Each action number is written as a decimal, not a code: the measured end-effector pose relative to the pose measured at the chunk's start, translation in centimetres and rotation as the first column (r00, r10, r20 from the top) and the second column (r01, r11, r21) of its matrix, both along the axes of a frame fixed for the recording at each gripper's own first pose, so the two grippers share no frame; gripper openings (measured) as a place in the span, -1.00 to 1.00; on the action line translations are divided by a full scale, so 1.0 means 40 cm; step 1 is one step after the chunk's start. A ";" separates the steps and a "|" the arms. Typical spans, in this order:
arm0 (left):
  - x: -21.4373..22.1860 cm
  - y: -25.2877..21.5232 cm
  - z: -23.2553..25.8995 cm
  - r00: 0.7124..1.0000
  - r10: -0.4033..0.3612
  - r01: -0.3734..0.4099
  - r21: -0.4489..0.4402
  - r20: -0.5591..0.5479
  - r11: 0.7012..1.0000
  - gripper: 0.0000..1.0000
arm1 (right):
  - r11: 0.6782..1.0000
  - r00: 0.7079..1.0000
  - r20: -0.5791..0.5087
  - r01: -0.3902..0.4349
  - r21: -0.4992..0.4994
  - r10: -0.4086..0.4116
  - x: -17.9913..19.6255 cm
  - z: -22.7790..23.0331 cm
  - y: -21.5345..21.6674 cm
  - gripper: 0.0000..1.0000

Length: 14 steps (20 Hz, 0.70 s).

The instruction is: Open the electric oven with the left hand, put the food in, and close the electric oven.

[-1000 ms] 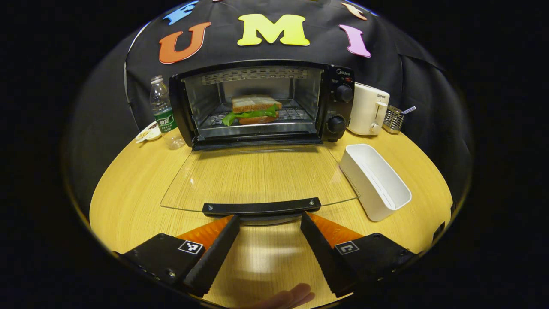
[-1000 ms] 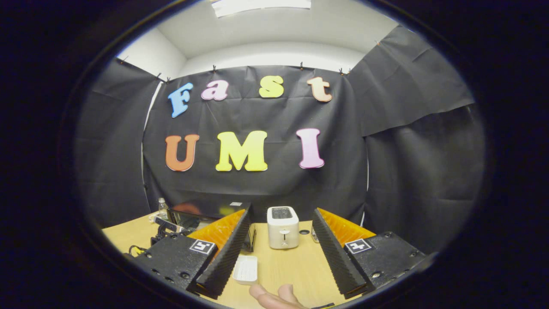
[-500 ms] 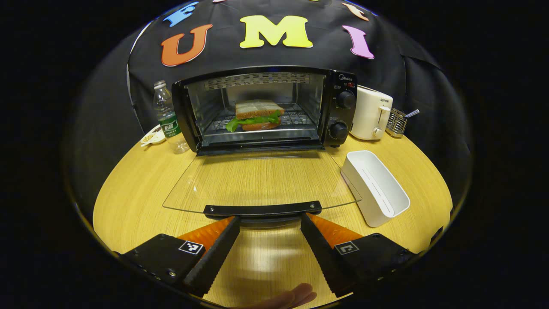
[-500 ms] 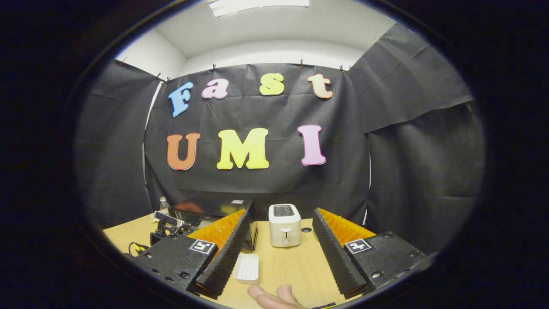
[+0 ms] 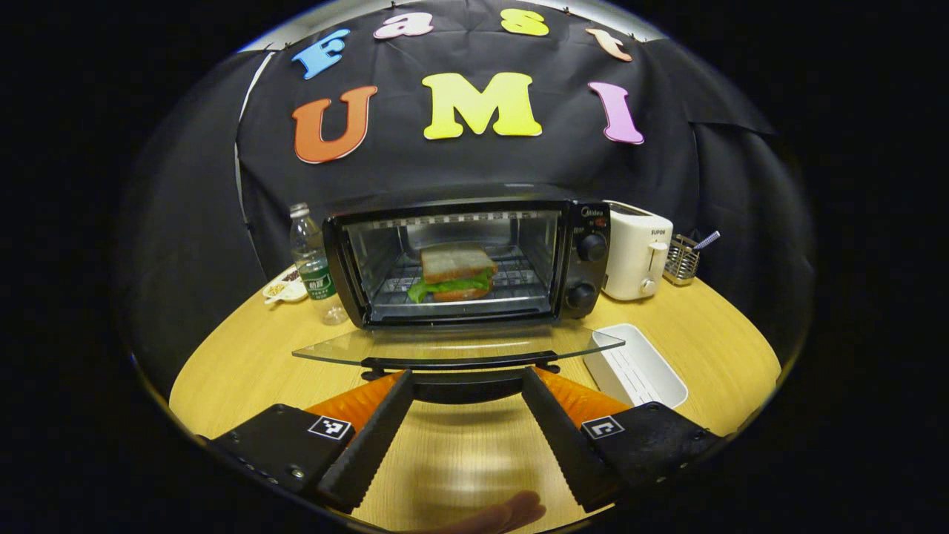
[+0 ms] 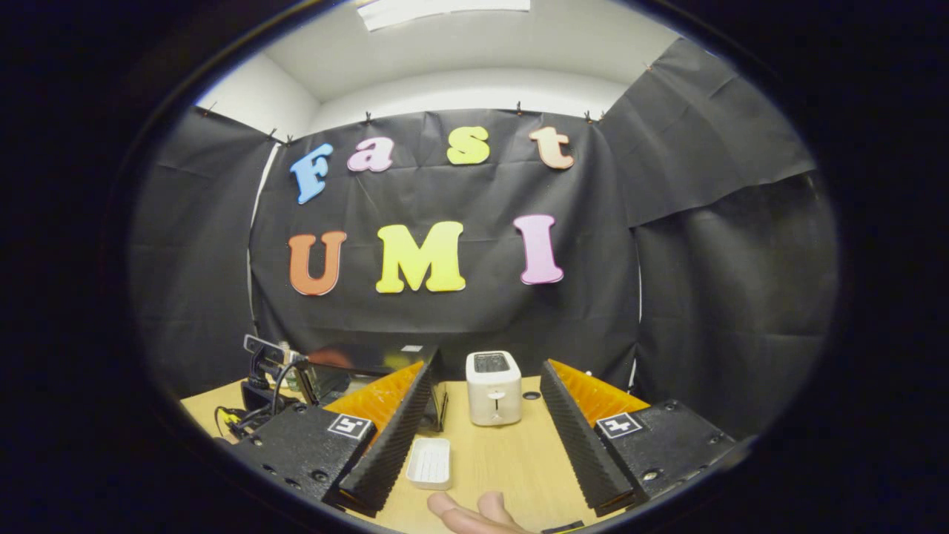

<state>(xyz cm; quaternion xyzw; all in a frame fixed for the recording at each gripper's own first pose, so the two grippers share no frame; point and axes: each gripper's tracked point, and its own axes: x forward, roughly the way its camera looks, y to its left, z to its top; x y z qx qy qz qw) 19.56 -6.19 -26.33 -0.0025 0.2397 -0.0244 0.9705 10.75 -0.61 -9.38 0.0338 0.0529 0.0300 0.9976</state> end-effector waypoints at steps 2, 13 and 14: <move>0.011 0.005 0.015 1.000 -0.003 0.003 0.015 0.016 1.000 0.94 | 1.000 1.000 0.004 0.000 -0.001 0.000 -0.008 0.003 -0.002 0.90; 0.106 0.009 0.118 0.994 -0.004 0.001 0.034 0.106 0.999 0.94 | 1.000 1.000 0.011 0.028 -0.011 -0.028 -0.059 0.016 -0.035 0.90; 0.117 0.008 0.128 0.993 -0.007 0.003 0.037 0.115 0.999 0.94 | 0.999 0.999 0.013 0.034 -0.014 -0.034 -0.065 0.015 -0.044 0.90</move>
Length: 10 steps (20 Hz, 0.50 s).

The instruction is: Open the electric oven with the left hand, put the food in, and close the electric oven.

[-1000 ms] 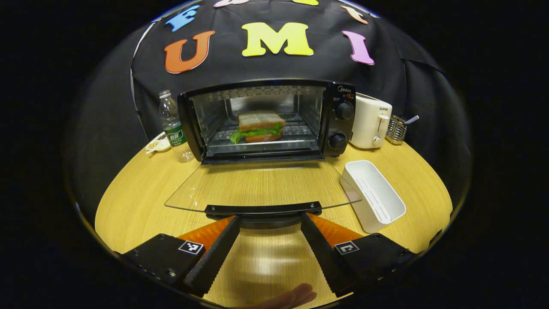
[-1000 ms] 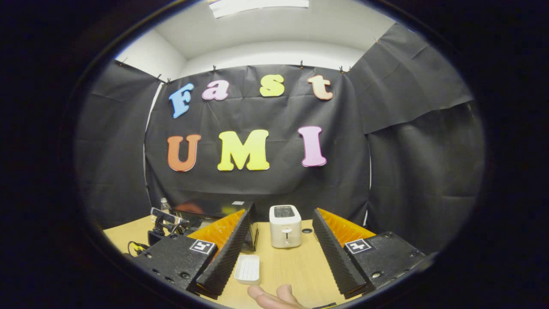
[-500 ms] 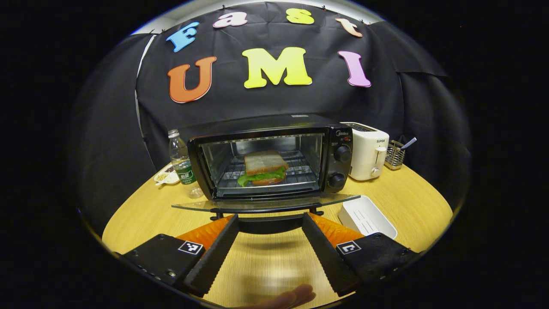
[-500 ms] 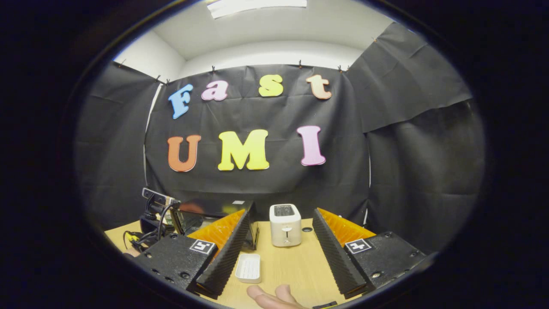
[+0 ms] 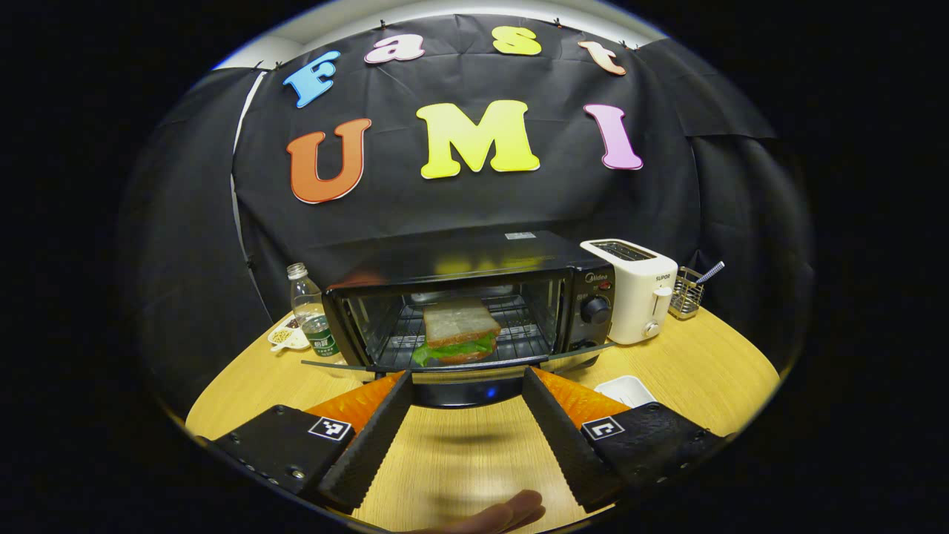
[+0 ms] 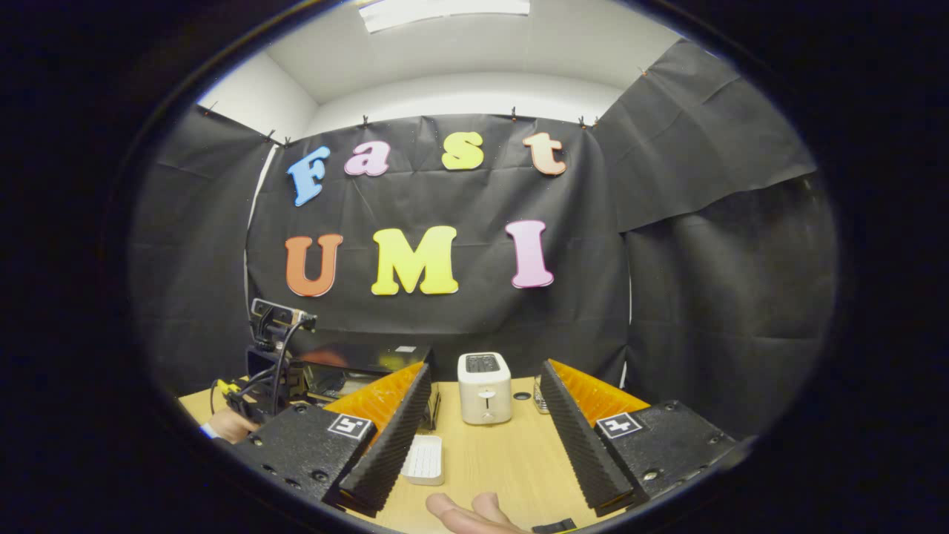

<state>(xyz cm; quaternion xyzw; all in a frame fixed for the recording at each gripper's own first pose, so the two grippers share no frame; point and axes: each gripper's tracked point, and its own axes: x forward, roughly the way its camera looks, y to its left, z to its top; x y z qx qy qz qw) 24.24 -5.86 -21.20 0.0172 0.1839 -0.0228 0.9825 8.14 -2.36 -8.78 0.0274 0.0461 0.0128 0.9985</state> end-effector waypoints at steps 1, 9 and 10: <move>0.015 0.000 0.010 1.000 -0.002 0.002 0.004 0.010 1.000 0.94 | 1.000 1.000 -0.003 0.006 -0.003 -0.006 -0.007 0.001 -0.003 0.90; 0.051 0.001 0.095 0.999 0.010 -0.007 -0.063 0.050 0.998 0.94 | 1.000 1.000 -0.016 0.009 0.026 -0.008 -0.090 0.009 0.002 0.73; 0.033 0.006 0.119 0.998 0.010 -0.005 -0.070 0.066 0.998 0.94 | 0.999 1.000 -0.015 0.002 0.035 -0.002 -0.104 0.011 0.004 0.73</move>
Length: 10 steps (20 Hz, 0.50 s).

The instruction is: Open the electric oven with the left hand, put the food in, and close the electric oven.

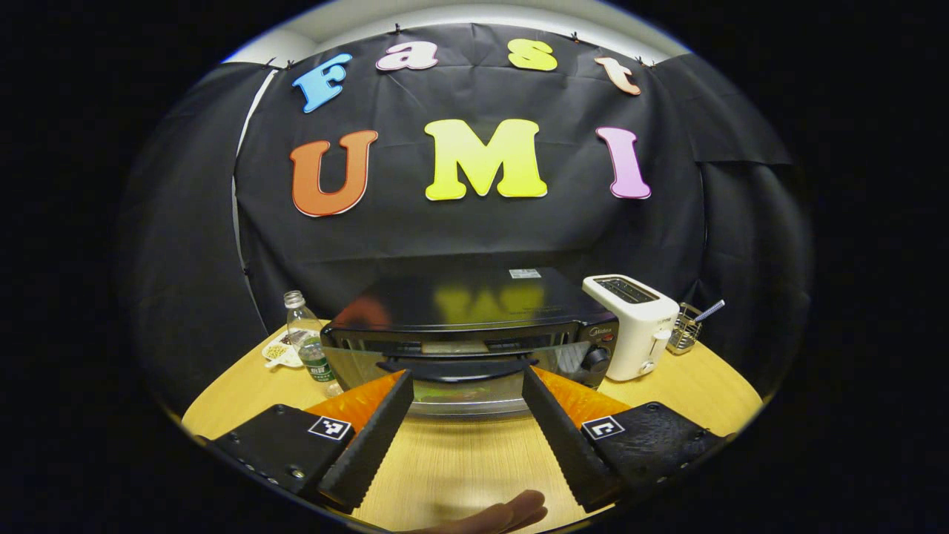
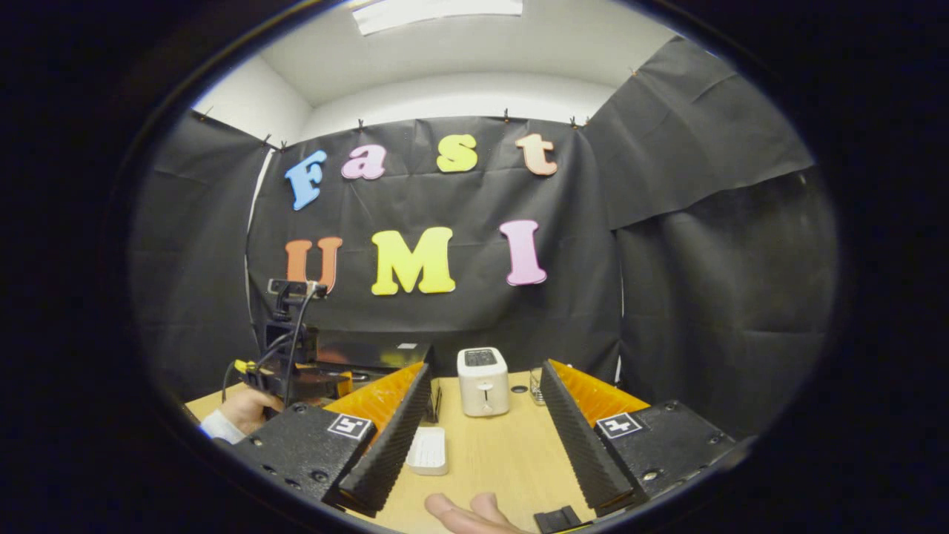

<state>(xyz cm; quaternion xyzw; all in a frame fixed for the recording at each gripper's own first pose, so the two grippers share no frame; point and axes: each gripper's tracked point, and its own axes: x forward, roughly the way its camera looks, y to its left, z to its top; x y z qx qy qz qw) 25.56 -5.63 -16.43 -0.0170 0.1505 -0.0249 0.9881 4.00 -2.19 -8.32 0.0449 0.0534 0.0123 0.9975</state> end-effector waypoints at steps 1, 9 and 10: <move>-0.021 0.005 0.025 1.000 -0.002 0.002 -0.010 0.018 1.000 0.94 | 1.000 1.000 0.001 -0.008 0.006 0.008 -0.015 0.005 0.002 0.73; -0.215 0.062 0.207 0.990 0.019 -0.019 -0.007 0.137 1.000 0.94 | 1.000 1.000 0.030 -0.009 0.022 0.008 -0.111 0.049 -0.032 0.73; -0.246 0.070 0.223 0.990 0.022 -0.022 -0.001 0.141 1.000 0.94 | 1.000 0.999 0.035 -0.007 0.019 0.006 -0.118 0.055 -0.035 0.73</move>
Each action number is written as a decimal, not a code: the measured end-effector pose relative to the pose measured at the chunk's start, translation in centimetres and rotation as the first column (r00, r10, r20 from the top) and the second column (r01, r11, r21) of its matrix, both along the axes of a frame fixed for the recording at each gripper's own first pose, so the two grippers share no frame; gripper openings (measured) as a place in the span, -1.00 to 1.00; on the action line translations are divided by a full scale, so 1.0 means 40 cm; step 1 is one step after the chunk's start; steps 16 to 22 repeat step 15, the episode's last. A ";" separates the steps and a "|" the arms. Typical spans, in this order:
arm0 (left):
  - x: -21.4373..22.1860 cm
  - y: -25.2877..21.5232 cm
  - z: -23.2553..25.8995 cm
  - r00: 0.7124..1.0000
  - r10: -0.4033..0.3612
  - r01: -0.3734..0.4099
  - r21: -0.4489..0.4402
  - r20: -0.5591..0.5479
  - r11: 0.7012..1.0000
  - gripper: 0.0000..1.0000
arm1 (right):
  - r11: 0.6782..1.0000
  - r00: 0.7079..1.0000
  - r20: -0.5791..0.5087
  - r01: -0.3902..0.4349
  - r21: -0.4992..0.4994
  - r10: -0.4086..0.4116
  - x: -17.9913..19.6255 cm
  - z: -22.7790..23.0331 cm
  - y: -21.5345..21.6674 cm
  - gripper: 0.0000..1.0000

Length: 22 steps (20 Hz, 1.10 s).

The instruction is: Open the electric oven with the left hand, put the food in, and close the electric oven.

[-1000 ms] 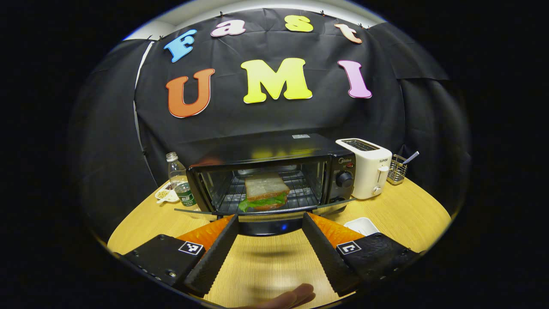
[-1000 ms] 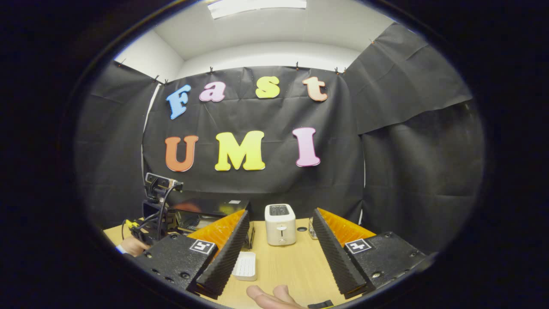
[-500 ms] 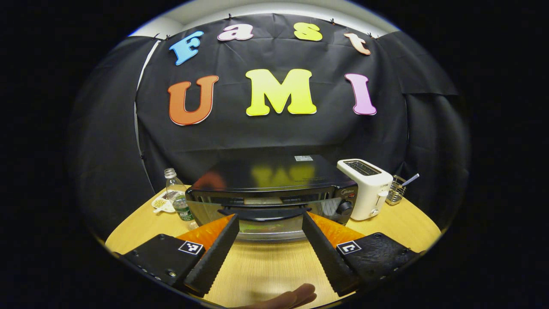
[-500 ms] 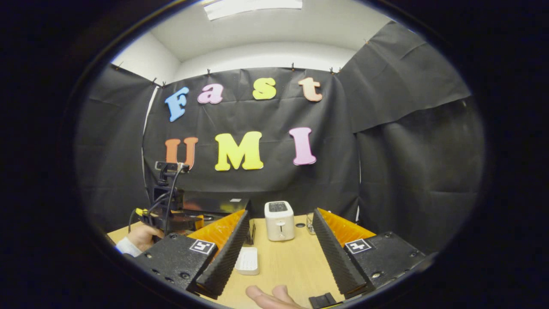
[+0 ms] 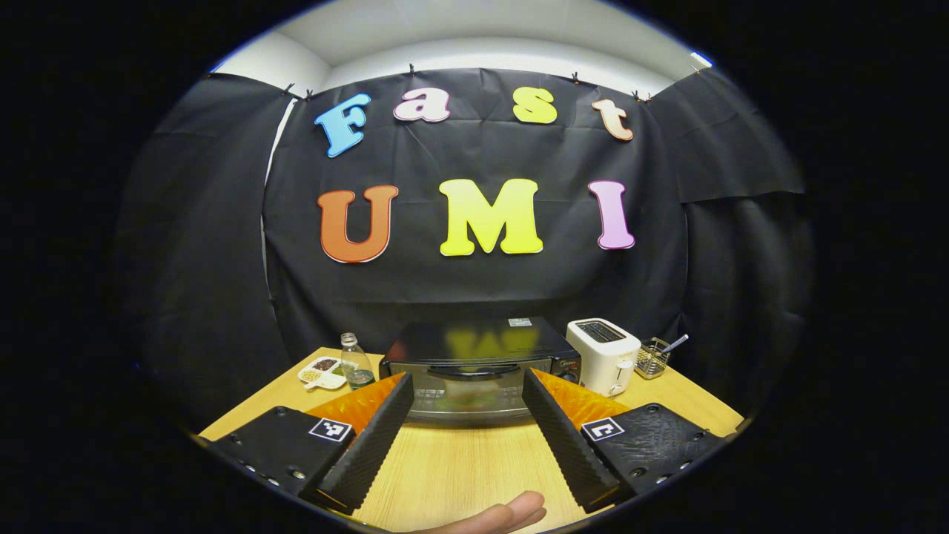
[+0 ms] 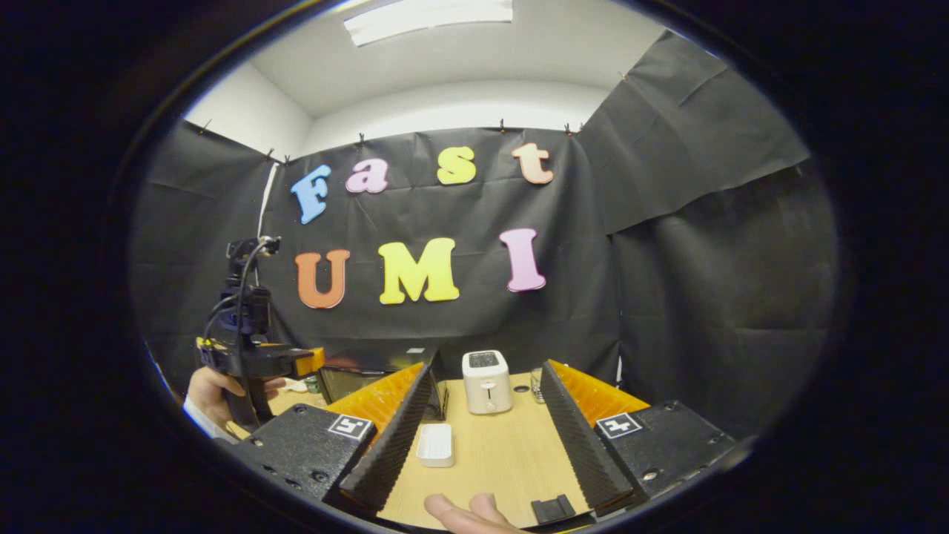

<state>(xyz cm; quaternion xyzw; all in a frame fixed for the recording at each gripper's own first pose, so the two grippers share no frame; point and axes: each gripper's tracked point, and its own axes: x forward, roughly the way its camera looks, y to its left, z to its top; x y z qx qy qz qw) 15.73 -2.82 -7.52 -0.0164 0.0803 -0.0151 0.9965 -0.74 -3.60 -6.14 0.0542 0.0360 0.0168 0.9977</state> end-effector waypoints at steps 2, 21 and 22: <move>-0.063 0.019 0.029 1.000 0.016 -0.017 0.019 0.020 1.000 0.94 | 1.000 1.000 0.015 0.003 -0.008 -0.003 -0.013 0.015 -0.003 0.73; -0.433 0.012 0.079 0.990 0.050 -0.051 0.004 0.132 0.999 0.94 | 0.996 0.996 0.046 -0.078 -0.044 0.080 -0.043 0.009 0.104 0.73; -0.433 0.012 0.079 0.990 0.050 -0.051 0.004 0.132 0.999 0.94 | 0.996 0.996 0.046 -0.078 -0.044 0.080 -0.043 0.009 0.104 0.73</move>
